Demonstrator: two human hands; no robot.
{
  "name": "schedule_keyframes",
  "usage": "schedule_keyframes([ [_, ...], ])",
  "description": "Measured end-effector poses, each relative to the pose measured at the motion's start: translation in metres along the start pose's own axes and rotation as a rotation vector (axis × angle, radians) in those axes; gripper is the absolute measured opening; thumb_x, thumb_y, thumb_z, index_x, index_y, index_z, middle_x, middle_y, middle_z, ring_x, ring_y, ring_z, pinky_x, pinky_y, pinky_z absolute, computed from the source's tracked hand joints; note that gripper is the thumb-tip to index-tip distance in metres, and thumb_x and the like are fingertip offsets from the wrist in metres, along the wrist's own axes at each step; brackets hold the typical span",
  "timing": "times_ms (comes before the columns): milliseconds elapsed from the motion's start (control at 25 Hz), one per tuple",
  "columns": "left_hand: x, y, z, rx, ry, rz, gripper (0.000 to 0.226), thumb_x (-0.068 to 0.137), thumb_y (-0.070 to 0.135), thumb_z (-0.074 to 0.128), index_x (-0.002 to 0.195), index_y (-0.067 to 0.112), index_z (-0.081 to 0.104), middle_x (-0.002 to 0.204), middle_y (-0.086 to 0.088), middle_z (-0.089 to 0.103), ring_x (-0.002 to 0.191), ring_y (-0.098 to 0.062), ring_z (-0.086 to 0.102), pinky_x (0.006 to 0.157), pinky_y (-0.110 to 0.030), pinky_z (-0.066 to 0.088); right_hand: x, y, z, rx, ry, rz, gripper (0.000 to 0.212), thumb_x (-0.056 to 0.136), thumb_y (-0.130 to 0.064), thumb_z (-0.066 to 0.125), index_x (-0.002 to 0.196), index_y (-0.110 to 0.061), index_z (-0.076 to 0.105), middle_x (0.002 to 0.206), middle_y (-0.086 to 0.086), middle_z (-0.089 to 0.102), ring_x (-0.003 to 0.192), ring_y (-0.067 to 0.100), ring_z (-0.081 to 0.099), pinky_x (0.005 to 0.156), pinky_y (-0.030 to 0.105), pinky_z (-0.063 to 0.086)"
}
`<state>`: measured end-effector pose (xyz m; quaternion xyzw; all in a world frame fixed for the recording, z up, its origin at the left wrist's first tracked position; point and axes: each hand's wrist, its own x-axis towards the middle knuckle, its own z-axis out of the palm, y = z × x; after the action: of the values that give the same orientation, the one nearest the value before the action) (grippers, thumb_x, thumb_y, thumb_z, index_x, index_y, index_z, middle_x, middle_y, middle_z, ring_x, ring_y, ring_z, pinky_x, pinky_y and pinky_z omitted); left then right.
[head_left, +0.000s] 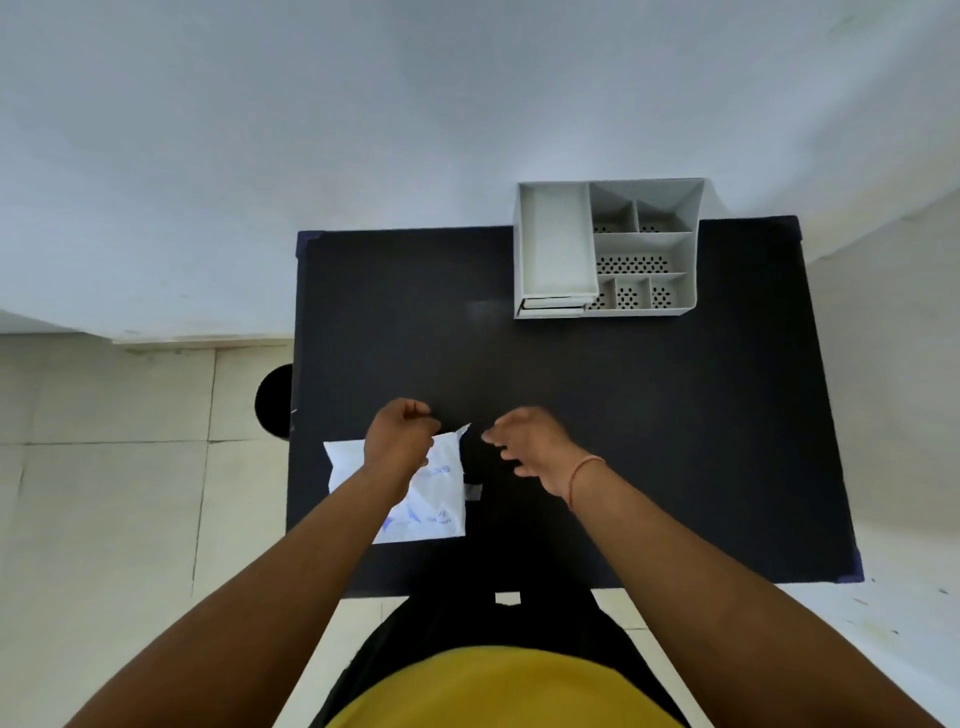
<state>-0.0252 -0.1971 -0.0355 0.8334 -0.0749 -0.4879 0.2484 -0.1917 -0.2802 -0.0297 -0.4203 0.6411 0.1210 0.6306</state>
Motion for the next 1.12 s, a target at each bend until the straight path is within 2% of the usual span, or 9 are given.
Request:
schedule_keyframes([
  [80, 0.0, -0.03, -0.014, 0.147, 0.052, 0.028, 0.016, 0.091, 0.019, 0.07, 0.105, 0.025, 0.07, 0.095, -0.001, 0.075, 0.086, -0.023, 0.072, 0.076, -0.042, 0.064, 0.007, 0.007, 0.03, -0.232, 0.044, -0.038, 0.022, 0.087, -0.035, 0.08, 0.095, -0.017, 0.069, 0.102, 0.006, 0.075, 0.093, 0.022, 0.071, 0.082, 0.04, 0.06],
  [200, 0.001, -0.064, -0.027, 0.247, 0.138, 0.079, 0.02, 0.097, 0.018, 0.069, 0.117, 0.023, 0.069, 0.101, 0.001, 0.073, 0.082, -0.017, 0.067, 0.071, -0.027, 0.053, 0.015, 0.009, 0.062, -0.274, 0.034, -0.06, 0.037, 0.079, -0.044, 0.084, 0.099, -0.017, 0.07, 0.1, 0.001, 0.075, 0.086, 0.019, 0.072, 0.067, 0.031, 0.057],
  [320, 0.004, -0.087, -0.036, 0.096, 0.09, 0.034, 0.016, 0.1, 0.02, 0.071, 0.115, 0.023, 0.071, 0.113, -0.004, 0.077, 0.1, -0.027, 0.073, 0.096, -0.046, 0.063, 0.019, 0.005, 0.079, -0.153, -0.02, -0.042, 0.024, 0.082, -0.032, 0.087, 0.093, -0.024, 0.068, 0.096, -0.003, 0.075, 0.086, 0.02, 0.073, 0.075, 0.036, 0.063],
  [400, 0.005, -0.096, -0.041, 0.012, 0.08, 0.006, 0.014, 0.1, 0.019, 0.072, 0.114, 0.021, 0.073, 0.113, -0.008, 0.079, 0.104, -0.031, 0.075, 0.098, -0.055, 0.064, 0.028, 0.004, 0.085, -0.161, -0.058, -0.042, 0.024, 0.083, -0.027, 0.088, 0.099, -0.019, 0.071, 0.107, 0.003, 0.078, 0.095, 0.025, 0.075, 0.087, 0.042, 0.063],
  [560, -0.013, -0.111, -0.05, -0.232, 0.13, -0.067, 0.016, 0.1, 0.006, 0.07, 0.114, 0.012, 0.075, 0.115, -0.016, 0.078, 0.108, -0.036, 0.074, 0.097, -0.056, 0.064, 0.018, 0.007, 0.089, -0.263, -0.116, -0.172, 0.015, 0.085, -0.019, 0.083, 0.078, -0.018, 0.07, 0.09, 0.004, 0.075, 0.078, 0.017, 0.067, 0.074, 0.031, 0.055],
  [720, -0.047, -0.117, -0.052, -0.262, 0.24, 0.002, 0.026, 0.099, 0.016, 0.073, 0.125, 0.016, 0.071, 0.12, -0.009, 0.073, 0.115, -0.036, 0.07, 0.101, -0.058, 0.061, -0.019, 0.001, 0.069, 0.138, -0.4, -0.192, 0.014, 0.094, -0.016, 0.065, 0.08, -0.016, 0.07, 0.09, 0.008, 0.073, 0.085, 0.023, 0.069, 0.077, 0.034, 0.054],
  [840, -0.09, -0.096, -0.044, -0.527, 0.053, 0.071, 0.042, 0.099, 0.015, 0.075, 0.139, 0.017, 0.063, 0.131, -0.008, 0.071, 0.12, -0.032, 0.07, 0.096, -0.048, 0.064, -0.053, -0.005, 0.049, 0.4, -0.627, -0.083, 0.028, 0.097, -0.02, 0.052, 0.112, -0.006, 0.071, 0.101, 0.015, 0.075, 0.083, 0.029, 0.071, 0.068, 0.037, 0.057],
  [1000, -0.138, -0.067, -0.035, -0.721, -0.172, 0.173, 0.039, 0.097, 0.018, 0.075, 0.135, 0.02, 0.066, 0.124, -0.012, 0.078, 0.114, -0.036, 0.075, 0.095, -0.047, 0.065, -0.095, -0.014, 0.035, 0.509, -0.769, -0.102, 0.046, 0.099, -0.024, 0.05, 0.137, -0.002, 0.065, 0.13, 0.023, 0.069, 0.106, 0.036, 0.069, 0.098, 0.054, 0.054],
  [1120, -0.164, -0.057, -0.041, -0.785, -0.1, 0.212, 0.04, 0.093, 0.015, 0.08, 0.132, 0.012, 0.072, 0.126, -0.019, 0.078, 0.117, -0.042, 0.074, 0.103, -0.058, 0.06, -0.134, -0.03, 0.029, 0.307, -0.725, -0.286, 0.036, 0.107, -0.027, 0.048, 0.124, -0.005, 0.072, 0.129, 0.019, 0.074, 0.113, 0.036, 0.072, 0.106, 0.056, 0.054],
])
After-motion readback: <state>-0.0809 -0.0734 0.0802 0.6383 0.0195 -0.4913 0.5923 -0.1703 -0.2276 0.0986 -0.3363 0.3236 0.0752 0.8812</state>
